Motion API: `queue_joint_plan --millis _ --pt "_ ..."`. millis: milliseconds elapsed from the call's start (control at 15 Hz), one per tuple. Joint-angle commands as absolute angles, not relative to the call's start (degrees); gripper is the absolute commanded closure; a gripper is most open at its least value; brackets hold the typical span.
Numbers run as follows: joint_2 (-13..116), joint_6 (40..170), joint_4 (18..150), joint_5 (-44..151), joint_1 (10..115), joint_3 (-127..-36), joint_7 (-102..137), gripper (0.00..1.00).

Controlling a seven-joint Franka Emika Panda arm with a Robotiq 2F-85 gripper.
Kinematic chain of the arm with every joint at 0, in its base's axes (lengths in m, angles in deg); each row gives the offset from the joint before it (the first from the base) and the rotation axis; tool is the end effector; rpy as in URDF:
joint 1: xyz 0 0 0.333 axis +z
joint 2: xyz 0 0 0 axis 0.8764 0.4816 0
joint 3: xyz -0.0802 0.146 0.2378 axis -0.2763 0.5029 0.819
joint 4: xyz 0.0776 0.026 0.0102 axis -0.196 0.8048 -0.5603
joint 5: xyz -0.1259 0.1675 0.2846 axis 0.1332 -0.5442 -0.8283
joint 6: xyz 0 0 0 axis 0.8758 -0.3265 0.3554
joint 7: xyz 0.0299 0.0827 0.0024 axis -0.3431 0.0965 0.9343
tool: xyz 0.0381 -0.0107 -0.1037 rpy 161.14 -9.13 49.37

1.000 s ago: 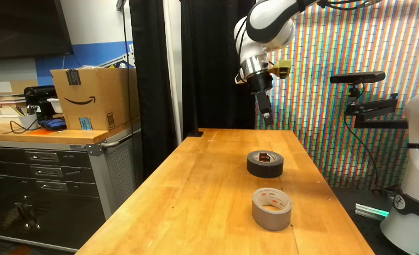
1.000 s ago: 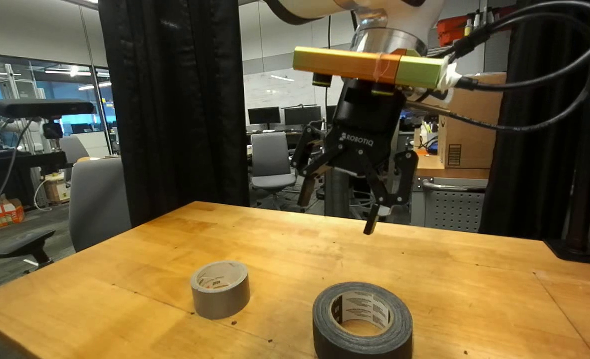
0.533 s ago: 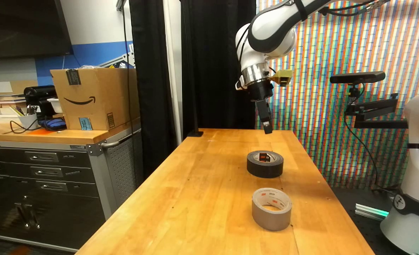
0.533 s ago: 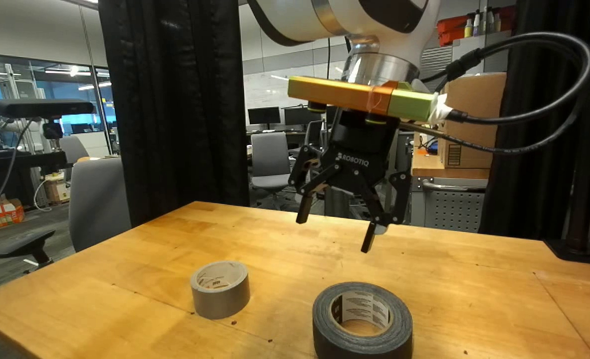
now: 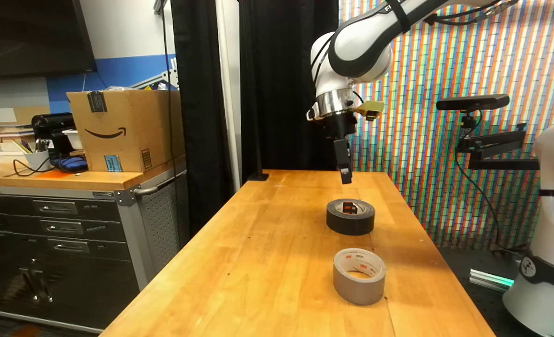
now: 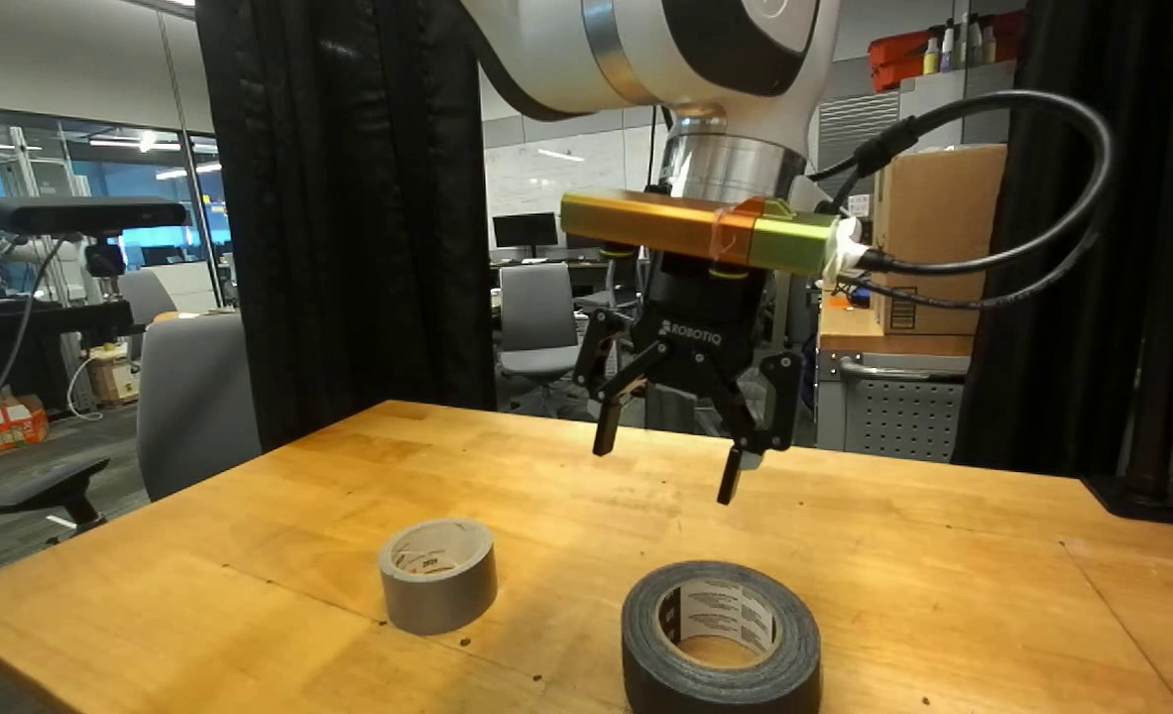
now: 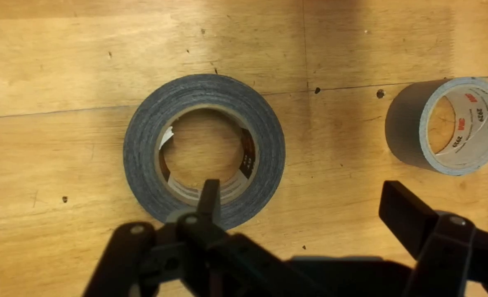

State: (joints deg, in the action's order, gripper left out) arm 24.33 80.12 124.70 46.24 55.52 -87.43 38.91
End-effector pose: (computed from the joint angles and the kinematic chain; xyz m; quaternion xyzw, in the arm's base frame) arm 0.4078 -0.1082 0.3891 -0.9919 0.0024 0.0974 0.0810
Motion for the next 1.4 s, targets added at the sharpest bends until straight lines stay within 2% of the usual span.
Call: queue_joint_plan --millis 0,1333 --pt "23.78 83.36 127.16 47.25 55.27 -86.80 38.47 0.00" --pt "32.19 86.34 127.21 47.80 55.52 -85.49 38.56 0.00"
